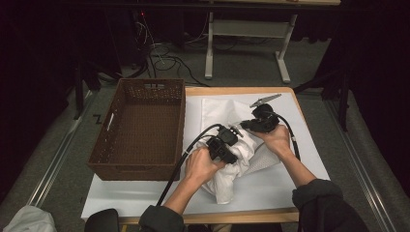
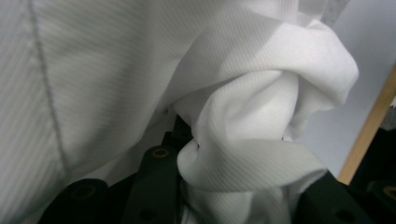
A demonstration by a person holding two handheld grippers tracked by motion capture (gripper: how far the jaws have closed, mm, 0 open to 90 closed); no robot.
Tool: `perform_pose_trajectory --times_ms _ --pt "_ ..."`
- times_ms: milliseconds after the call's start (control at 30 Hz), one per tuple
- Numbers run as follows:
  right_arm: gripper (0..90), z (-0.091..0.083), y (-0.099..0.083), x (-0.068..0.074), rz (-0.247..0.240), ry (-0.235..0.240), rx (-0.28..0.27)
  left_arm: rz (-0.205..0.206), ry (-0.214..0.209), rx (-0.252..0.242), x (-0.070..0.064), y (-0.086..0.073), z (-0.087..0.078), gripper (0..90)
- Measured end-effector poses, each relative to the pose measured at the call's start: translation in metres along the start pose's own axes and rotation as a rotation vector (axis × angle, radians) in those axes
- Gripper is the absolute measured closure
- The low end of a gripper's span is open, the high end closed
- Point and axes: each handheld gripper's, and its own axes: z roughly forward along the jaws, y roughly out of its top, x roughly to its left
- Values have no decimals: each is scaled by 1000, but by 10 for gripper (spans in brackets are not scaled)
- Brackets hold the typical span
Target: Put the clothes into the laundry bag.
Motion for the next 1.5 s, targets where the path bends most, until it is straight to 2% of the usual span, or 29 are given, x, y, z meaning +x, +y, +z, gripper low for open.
perform_pose_trajectory --times_ms 33,167,200,300,433,533,633,767,900,1000,1100,1167,1200,1300,1500 --pt "900 0 0 1 -1 0 1 -8 -3 -2 1 0 4 687" --pt "900 0 -1 4 -11 11 8 -38 29 -12 7 -3 22 653" --pt "900 0 -1 4 -15 9 11 -56 38 -9 10 -4 29 639" --pt "900 -1 0 7 -32 10 15 -64 53 -14 14 -5 38 598" --pt "900 0 -1 6 -25 4 25 -100 60 -27 18 -6 45 455" --pt "900 0 -1 5 -24 3 29 -108 59 -36 17 -7 41 413" --pt "900 0 -1 6 -23 8 23 -113 62 -50 13 -10 32 397" --pt "900 2 -1 6 -35 10 24 -110 66 -81 10 -14 18 327" --pt "900 3 1 8 -30 5 32 -81 119 -124 7 -18 8 275" --pt "900 2 1 9 -37 2 33 -50 120 -169 3 -20 3 351" --pt "900 1 1 9 -40 2 33 -33 86 -187 3 -18 8 612" --pt "900 0 1 10 -41 6 28 -37 65 -196 4 -16 15 742" --pt "900 -1 1 10 -42 9 26 -45 59 -201 6 -15 19 774" --pt "900 -5 1 14 -60 16 18 -72 67 -220 9 -10 24 817" --pt "900 -10 -1 22 -87 34 17 -140 93 -258 20 -2 40 803"
